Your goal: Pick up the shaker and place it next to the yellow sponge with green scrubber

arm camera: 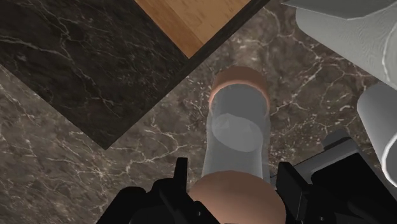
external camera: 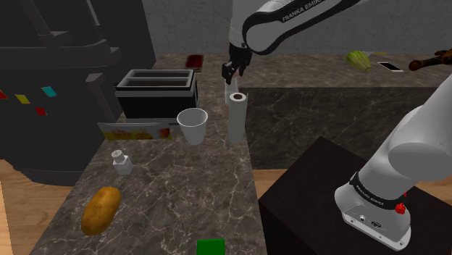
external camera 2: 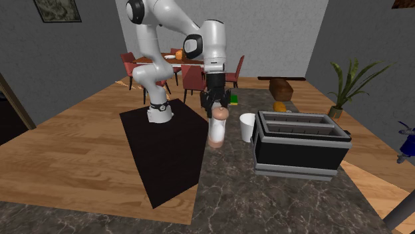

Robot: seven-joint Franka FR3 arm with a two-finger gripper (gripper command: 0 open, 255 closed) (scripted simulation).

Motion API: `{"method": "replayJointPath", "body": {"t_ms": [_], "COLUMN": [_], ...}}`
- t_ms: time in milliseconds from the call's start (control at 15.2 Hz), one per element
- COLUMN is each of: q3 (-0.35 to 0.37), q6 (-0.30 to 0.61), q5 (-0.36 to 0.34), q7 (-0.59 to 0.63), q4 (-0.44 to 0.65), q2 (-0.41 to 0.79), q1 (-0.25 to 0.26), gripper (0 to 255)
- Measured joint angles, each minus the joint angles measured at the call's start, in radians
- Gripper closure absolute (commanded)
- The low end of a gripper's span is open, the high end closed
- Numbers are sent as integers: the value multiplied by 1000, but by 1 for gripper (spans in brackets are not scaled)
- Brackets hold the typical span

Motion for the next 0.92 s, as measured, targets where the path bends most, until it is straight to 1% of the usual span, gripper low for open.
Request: {"method": "replayJointPath", "body": {"t_ms": [924], "q3": [-3], "q6": [-175], "q5": [43], "q7": [-54], "q4": [126], "q2": [-54], "q1": [4], "gripper": [255]}}
